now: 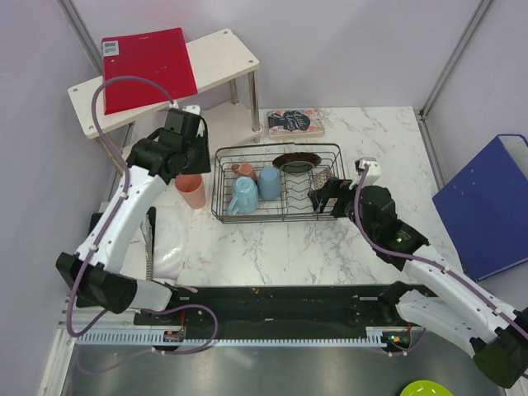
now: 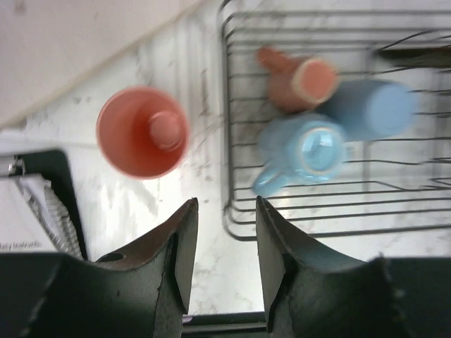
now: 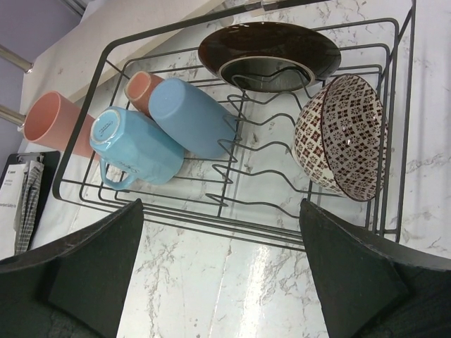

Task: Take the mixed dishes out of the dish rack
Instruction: Place the cup at the center of the board, then pick up the cup from the dish rack.

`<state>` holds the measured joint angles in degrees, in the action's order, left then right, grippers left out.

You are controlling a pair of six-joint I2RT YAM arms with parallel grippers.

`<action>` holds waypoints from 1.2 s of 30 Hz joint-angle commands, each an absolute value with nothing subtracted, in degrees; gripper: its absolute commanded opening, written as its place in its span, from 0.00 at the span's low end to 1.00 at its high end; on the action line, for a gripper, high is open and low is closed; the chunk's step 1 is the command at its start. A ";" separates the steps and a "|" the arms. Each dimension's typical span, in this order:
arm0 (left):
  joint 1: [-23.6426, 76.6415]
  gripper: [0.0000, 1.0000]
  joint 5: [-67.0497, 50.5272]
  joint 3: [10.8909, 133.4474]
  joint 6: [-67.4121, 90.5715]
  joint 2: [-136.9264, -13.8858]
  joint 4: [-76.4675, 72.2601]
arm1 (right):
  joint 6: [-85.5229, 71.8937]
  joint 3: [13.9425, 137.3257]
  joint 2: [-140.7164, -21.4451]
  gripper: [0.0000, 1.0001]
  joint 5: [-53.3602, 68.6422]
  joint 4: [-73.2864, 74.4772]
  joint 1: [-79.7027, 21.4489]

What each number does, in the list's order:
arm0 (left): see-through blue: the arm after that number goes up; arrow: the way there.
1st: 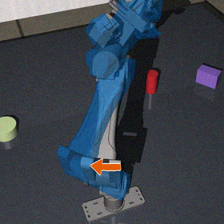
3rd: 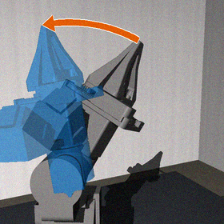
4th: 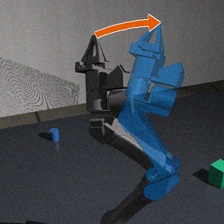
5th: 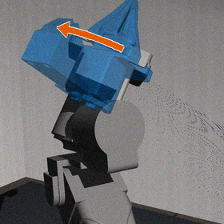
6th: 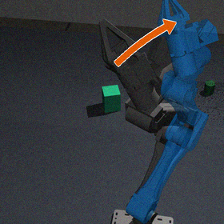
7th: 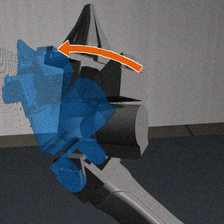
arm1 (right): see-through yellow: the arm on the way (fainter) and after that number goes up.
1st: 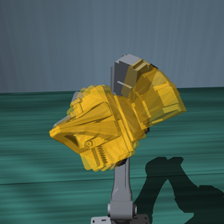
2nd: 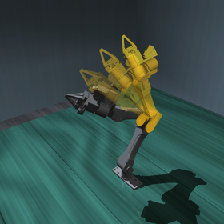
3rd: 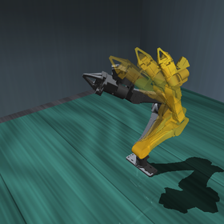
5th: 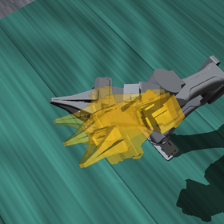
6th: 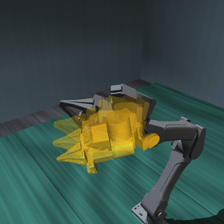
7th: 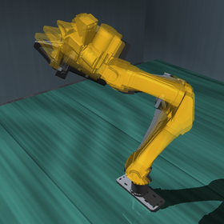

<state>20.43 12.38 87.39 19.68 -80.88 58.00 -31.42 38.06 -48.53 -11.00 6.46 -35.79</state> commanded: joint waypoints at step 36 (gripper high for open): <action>40.96 0.54 3.86 57.57 20.04 -42.54 26.54 | -18.81 75.84 -103.25 0.98 -19.24 3.43 -44.83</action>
<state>40.75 4.29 58.52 21.23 -42.92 29.78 -18.28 72.01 -100.73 -16.97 6.07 -44.88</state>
